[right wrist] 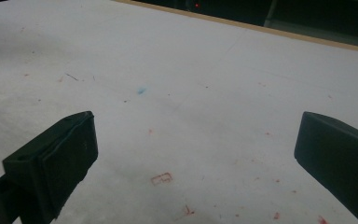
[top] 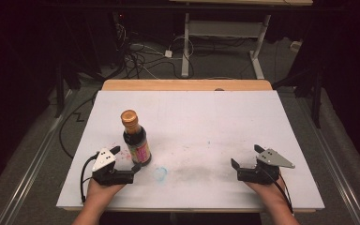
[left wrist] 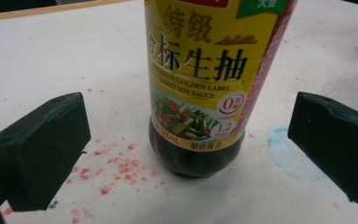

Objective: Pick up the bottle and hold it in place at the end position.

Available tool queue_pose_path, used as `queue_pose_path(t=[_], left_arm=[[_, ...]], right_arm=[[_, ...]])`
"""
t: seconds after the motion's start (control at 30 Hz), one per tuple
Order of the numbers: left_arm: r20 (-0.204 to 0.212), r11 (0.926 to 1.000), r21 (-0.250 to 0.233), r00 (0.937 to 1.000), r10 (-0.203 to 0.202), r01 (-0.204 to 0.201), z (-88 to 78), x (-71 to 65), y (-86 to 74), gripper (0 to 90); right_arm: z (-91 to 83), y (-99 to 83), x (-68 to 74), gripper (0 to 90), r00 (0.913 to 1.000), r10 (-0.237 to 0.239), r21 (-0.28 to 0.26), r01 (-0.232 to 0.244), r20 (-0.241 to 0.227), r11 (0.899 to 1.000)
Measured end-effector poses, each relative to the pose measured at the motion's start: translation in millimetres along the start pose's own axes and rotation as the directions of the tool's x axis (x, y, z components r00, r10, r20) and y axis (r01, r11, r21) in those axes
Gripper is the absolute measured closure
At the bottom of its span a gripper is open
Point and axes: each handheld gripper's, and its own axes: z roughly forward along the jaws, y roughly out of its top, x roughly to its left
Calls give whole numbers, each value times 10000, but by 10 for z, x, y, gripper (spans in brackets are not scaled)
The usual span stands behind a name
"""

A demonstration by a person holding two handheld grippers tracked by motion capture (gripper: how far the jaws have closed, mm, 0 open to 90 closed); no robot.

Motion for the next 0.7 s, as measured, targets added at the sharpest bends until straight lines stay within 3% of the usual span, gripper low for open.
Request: queue_pose_path(t=[0.13,0.7], left_arm=[[166,9998,-34,9997,-196,196,-5,-5,39,0],[251,9997,137,9995,-208,204,3,-40,49,0]], right_arm=[[-18,3,-5,4,10000,24,-79,-24,62,10000],[-31,11,-84,4,9997,206,-260,-202,127,9995]])
